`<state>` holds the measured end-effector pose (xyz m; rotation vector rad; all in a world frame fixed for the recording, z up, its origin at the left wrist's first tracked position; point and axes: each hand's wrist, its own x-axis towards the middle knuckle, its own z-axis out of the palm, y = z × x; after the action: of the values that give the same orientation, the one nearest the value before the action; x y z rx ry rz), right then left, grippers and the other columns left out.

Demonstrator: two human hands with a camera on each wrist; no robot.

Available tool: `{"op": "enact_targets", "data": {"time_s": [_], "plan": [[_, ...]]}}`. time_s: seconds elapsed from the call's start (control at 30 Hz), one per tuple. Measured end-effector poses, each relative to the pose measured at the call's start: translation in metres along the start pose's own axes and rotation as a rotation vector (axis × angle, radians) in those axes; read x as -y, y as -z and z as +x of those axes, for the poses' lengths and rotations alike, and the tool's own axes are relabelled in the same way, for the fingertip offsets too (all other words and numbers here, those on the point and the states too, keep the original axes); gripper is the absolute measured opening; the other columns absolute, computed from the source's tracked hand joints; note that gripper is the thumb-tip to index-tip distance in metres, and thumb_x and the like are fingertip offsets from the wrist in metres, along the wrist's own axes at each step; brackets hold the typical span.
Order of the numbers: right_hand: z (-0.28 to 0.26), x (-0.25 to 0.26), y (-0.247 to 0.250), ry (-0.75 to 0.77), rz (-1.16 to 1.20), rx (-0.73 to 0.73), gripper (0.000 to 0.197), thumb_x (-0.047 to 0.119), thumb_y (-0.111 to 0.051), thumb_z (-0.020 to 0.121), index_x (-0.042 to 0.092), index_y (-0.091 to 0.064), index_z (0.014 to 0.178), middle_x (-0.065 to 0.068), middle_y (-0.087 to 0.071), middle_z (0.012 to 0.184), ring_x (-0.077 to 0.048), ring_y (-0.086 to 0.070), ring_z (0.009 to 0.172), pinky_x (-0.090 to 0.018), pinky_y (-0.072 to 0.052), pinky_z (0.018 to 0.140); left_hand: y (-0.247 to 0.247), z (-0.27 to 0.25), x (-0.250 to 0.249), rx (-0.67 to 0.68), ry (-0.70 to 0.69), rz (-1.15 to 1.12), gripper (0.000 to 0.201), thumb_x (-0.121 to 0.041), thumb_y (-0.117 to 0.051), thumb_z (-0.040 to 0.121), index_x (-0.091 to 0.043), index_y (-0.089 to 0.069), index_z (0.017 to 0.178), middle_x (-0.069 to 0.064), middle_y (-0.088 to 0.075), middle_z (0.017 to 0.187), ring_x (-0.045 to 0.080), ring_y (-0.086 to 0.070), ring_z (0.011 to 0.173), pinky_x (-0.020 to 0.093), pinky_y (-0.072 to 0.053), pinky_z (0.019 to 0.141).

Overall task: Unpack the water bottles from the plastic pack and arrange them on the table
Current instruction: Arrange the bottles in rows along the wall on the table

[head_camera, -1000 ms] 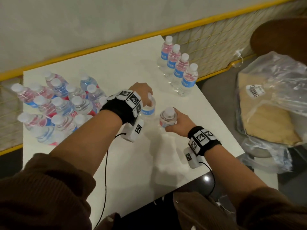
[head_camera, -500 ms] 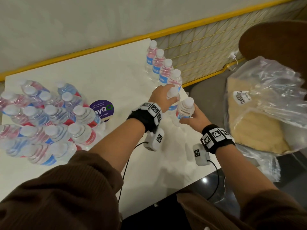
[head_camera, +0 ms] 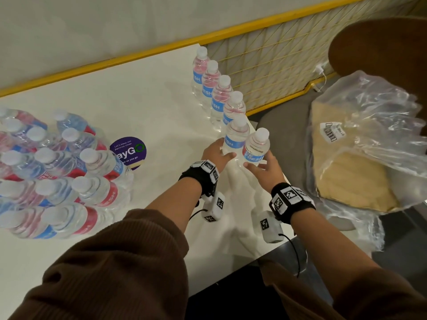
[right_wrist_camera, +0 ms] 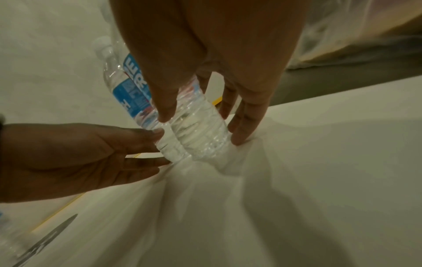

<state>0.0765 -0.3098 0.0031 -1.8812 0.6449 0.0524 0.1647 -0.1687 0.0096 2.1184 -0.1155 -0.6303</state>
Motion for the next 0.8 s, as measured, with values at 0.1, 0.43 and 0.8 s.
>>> {"op": "enact_targets", "data": {"time_s": [0.1,0.43,0.8], "plan": [[0.001,-0.002,-0.005,-0.039,0.028,-0.057,0.075,0.039,-0.076,0.073,0.024,-0.04,0.136,0.0,-0.052,0.133,-0.021,-0.057,0.114,-0.042,-0.049,0.097,-0.004,0.005,-0.003,-0.004,0.013,-0.032,0.064,-0.028,-0.067,0.085,-0.014,-0.04,0.141,0.006,-0.049,0.141,0.025,-0.051,0.124,0.033,-0.04,0.103],[-0.001,-0.021,-0.014,-0.095,-0.002,-0.146,0.066,0.035,-0.074,0.073,0.03,-0.043,0.131,-0.003,-0.059,0.12,-0.02,-0.063,0.092,-0.038,-0.052,0.088,-0.014,0.014,0.0,-0.048,-0.027,-0.034,0.056,-0.022,-0.072,0.081,-0.007,-0.05,0.131,0.011,-0.053,0.13,0.027,-0.059,0.111,0.03,-0.045,0.093],[-0.021,-0.013,-0.019,-0.131,0.086,-0.297,0.066,0.033,-0.075,0.077,0.024,-0.039,0.131,0.008,-0.053,0.109,-0.004,-0.058,0.075,-0.022,-0.042,0.071,-0.026,0.016,0.002,-0.114,-0.048,-0.119,0.074,-0.032,-0.078,0.074,-0.011,-0.042,0.134,0.009,-0.047,0.13,0.029,-0.06,0.106,0.032,-0.05,0.088]]}}
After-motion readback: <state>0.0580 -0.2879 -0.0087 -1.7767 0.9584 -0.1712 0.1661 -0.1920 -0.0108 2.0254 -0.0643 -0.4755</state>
